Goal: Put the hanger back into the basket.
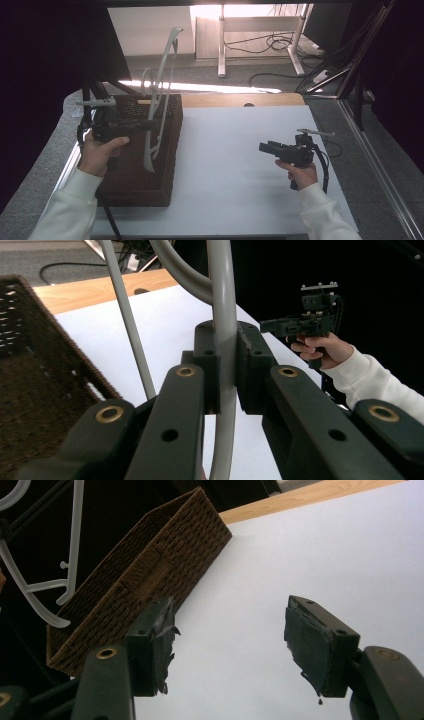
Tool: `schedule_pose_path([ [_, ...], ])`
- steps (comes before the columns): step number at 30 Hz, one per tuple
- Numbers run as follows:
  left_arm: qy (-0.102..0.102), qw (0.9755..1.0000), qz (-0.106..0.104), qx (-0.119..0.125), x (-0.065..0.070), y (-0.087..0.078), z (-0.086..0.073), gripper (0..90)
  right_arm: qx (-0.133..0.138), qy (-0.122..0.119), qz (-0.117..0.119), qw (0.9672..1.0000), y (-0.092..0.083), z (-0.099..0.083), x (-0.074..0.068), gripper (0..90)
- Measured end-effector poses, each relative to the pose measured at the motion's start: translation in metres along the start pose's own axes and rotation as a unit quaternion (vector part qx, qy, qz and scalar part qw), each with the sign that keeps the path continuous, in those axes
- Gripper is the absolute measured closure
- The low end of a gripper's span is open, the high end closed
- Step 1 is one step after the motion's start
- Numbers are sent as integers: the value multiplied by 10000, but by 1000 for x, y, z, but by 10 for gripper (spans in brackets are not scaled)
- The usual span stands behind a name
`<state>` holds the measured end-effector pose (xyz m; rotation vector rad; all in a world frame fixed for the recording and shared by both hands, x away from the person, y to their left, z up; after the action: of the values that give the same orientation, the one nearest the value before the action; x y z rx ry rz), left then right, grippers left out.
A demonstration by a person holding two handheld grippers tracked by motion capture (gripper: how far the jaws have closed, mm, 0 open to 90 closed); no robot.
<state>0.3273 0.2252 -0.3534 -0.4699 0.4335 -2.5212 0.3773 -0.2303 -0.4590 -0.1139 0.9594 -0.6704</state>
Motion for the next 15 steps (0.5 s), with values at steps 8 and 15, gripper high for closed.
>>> schedule_pose_path([
  [8,124,9996,241,-124,-8,-15,-2,823,39,98,-40,9999,-1,0,5,369],
  [15,253,9992,215,-232,-21,-20,-13,823,31,94,-63,9999,-1,0,6,368],
])
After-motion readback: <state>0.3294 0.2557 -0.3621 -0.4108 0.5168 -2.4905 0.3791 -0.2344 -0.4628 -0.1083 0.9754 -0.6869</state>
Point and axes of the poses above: each handheld gripper's, and its own axes: y roughly forward along the jaws, z roughly out of its top, x roughly to its right, the point moved 4 cm from there along y, roughly forward along the jaws, and after that the axes turned 13 degrees about y, right-handed, at the moved point
